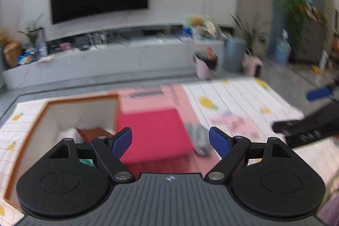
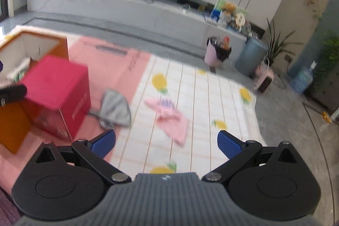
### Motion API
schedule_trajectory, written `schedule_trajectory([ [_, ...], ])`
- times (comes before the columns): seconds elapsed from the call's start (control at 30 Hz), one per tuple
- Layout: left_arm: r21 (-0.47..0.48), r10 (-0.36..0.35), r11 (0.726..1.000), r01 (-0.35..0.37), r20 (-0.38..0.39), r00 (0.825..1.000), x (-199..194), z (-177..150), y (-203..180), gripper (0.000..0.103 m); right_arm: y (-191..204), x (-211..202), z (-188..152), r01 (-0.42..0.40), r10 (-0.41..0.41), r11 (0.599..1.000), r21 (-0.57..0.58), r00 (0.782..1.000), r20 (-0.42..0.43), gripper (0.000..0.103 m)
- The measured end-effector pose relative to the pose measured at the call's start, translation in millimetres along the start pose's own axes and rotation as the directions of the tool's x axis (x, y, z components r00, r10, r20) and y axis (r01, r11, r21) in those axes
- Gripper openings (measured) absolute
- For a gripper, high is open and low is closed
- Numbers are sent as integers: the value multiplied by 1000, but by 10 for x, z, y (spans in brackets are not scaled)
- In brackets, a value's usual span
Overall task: Organize soft objects
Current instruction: 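Move both tools back toward the remaining items on the table, then lower the right tool onto the pink cloth and close it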
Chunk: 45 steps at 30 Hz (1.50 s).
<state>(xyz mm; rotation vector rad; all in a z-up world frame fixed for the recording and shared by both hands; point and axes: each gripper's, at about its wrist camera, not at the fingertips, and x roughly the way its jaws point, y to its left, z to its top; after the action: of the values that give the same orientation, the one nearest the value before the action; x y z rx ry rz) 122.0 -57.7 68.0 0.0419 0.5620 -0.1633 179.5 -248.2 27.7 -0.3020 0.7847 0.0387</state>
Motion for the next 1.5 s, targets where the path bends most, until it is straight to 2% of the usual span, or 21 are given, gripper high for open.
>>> schedule_trajectory([
  [0.07,42,-32,999,34,-42,999,51,-131,-147,96,6,112,-97,-20,20,1000,9,999,-34,100],
  [0.17,106,-113,987,123,-92,989,65,-329,-356,96,16,252,-242,-16,18,999,34,998,-59,100],
  [0.3,131,-150,978,165,-117,982,78,-528,-559,96,-56,460,-338,-12,22,992,128,997,-77,100],
  [0.43,183,-168,966,183,-93,981,139,-690,-756,96,-141,785,-327,-59,90,975,216,987,-136,100],
  [0.63,200,-220,953,229,-65,973,270,-895,-923,96,-258,1305,-278,-38,96,960,277,975,-198,100],
  [0.8,203,-184,962,182,-13,983,397,-948,-1023,96,-348,1589,-222,-31,75,962,270,985,-154,100],
  [0.97,143,-108,984,110,-23,994,577,-933,-1062,96,-432,1859,-133,-21,49,966,259,994,-101,100],
  [1.23,110,-19,994,25,-49,999,978,-863,-1102,96,-429,2276,71,-75,84,970,232,996,-29,100],
  [1.37,60,17,998,-13,-61,998,1105,-853,-1114,96,-424,2423,128,-63,68,973,223,998,-14,100],
  [1.5,42,44,998,-42,-54,998,1172,-873,-1188,96,-396,2560,113,-113,122,971,210,992,-33,100],
])
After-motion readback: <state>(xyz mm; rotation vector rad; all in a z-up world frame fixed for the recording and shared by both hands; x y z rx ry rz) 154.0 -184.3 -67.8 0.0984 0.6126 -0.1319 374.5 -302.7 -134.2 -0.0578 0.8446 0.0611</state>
